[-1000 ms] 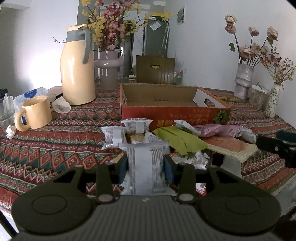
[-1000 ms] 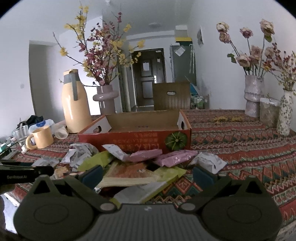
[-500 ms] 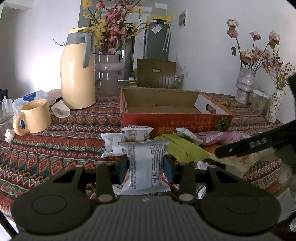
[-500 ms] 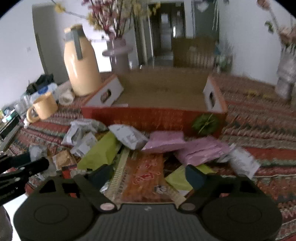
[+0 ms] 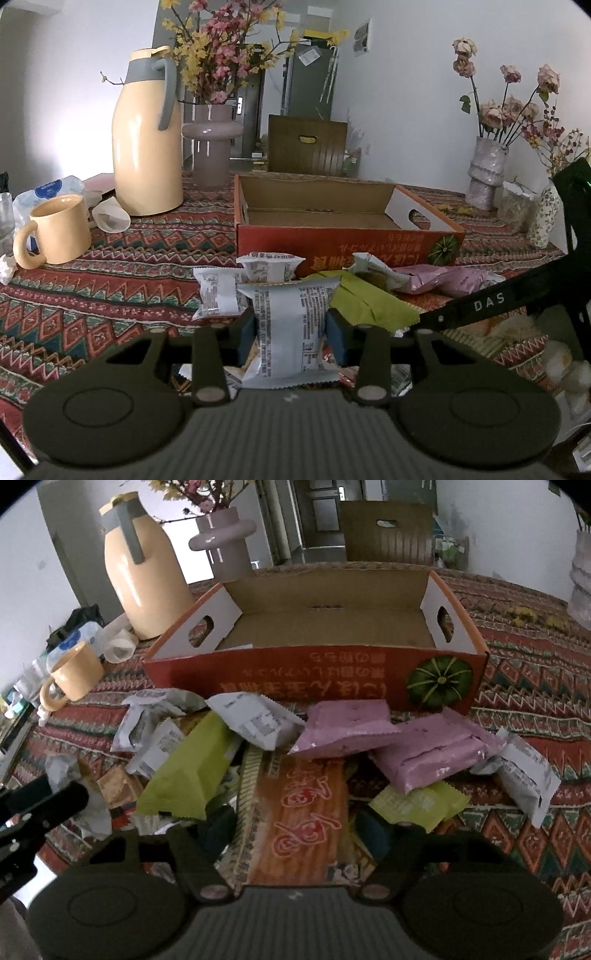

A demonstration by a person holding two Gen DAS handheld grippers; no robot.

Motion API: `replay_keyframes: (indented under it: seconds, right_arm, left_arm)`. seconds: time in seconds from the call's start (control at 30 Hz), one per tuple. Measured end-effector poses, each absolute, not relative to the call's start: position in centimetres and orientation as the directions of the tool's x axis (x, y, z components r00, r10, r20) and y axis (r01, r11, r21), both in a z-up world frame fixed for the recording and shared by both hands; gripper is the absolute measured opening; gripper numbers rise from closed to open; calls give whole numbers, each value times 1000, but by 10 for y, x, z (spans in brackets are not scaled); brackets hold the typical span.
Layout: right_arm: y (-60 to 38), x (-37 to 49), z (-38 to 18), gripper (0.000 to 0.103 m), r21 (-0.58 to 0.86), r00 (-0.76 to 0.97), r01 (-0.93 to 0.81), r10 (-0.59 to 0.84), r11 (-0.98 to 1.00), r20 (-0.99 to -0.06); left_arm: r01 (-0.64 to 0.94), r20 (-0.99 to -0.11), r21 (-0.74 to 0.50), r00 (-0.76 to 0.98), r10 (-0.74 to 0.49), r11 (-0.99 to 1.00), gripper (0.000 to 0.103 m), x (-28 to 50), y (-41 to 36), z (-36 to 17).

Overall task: Organize snacks
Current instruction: 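Grasp the striped wafer pack with the right gripper while the left holds its packet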

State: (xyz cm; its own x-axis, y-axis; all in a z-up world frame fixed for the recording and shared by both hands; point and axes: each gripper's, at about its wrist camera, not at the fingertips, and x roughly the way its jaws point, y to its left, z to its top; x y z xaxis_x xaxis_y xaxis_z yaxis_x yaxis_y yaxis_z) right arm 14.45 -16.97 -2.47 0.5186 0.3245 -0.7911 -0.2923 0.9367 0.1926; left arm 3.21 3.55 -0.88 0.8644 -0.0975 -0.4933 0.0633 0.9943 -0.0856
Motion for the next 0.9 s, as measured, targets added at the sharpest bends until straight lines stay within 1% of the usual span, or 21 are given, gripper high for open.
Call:
replay_keyframes:
  seconds: [0.03,0.07,0.1,0.4,0.7,0.9]
  right_arm:
    - [-171,145,-25,67,200,520,-289,329,936,-788]
    - [-172,145,-25,63,209,520,-286,335,935,-786]
    - [-174,144,-25,57,222,521,-283,344,933,-781]
    - [-191,133,-28,37,310,563,-263,406,914,-720]
    - [-194,86,-35,35,312,716,-272,408,910,-567]
    - [-187,61,-28,35,227,795,-313,385,922,-468]
  left_arm:
    - [62,-494,-87,864,-98,994,41,32,36,-9]
    - [62,-494,-89,864,-98,994,41,32,36,-9]
    - [61,-493,-90,864,-98,994,41,32,37,-9]
    - [52,-485,-103,869,-96,993,41,29,39,-8]
    - [58,-489,-107,866,-103,993,41,30,35,-11]
    - [66,-487,-109,866,-111,992,41,31,33,-12]
